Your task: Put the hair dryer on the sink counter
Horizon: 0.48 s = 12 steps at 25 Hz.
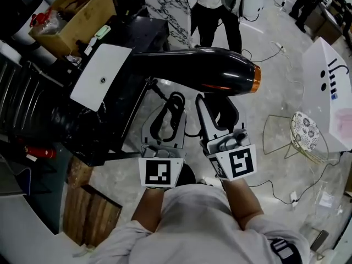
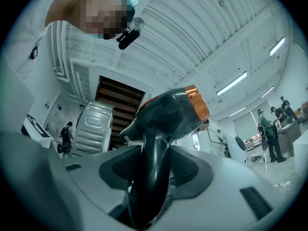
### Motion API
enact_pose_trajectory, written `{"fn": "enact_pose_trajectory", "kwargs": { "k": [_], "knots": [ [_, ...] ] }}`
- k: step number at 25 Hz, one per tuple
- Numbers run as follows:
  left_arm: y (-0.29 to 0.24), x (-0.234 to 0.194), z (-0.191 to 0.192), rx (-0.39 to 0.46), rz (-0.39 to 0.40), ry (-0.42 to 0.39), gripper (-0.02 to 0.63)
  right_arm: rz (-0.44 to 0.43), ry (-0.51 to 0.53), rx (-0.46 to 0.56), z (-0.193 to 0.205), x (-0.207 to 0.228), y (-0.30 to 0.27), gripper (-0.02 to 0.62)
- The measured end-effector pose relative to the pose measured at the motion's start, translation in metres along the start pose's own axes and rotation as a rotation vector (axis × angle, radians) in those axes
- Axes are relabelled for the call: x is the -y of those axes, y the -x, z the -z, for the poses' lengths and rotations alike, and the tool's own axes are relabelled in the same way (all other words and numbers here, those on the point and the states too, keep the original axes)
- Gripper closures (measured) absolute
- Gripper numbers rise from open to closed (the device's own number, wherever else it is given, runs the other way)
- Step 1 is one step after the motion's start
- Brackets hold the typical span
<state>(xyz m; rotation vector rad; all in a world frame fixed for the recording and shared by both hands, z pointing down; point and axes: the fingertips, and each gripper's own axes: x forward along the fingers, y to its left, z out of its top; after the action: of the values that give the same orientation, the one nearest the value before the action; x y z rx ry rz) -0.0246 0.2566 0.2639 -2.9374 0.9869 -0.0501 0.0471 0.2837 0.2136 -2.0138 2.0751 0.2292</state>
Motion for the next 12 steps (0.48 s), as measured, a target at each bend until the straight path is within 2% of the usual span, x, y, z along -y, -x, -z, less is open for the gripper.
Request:
{"fn": "enact_pose_trajectory", "kwargs": {
  "k": [7, 12],
  "knots": [
    [-0.034, -0.044, 0.003, 0.003, 0.047, 0.040, 0.443, 0.015, 0.004, -0.025, 0.018, 0.005, -0.054, 0.400],
    [-0.048, -0.080, 0.006, -0.006, 0.038, 0.039, 0.443, 0.003, -0.024, -0.035, 0.030, -0.001, -0.092, 0.400]
  ]
}}
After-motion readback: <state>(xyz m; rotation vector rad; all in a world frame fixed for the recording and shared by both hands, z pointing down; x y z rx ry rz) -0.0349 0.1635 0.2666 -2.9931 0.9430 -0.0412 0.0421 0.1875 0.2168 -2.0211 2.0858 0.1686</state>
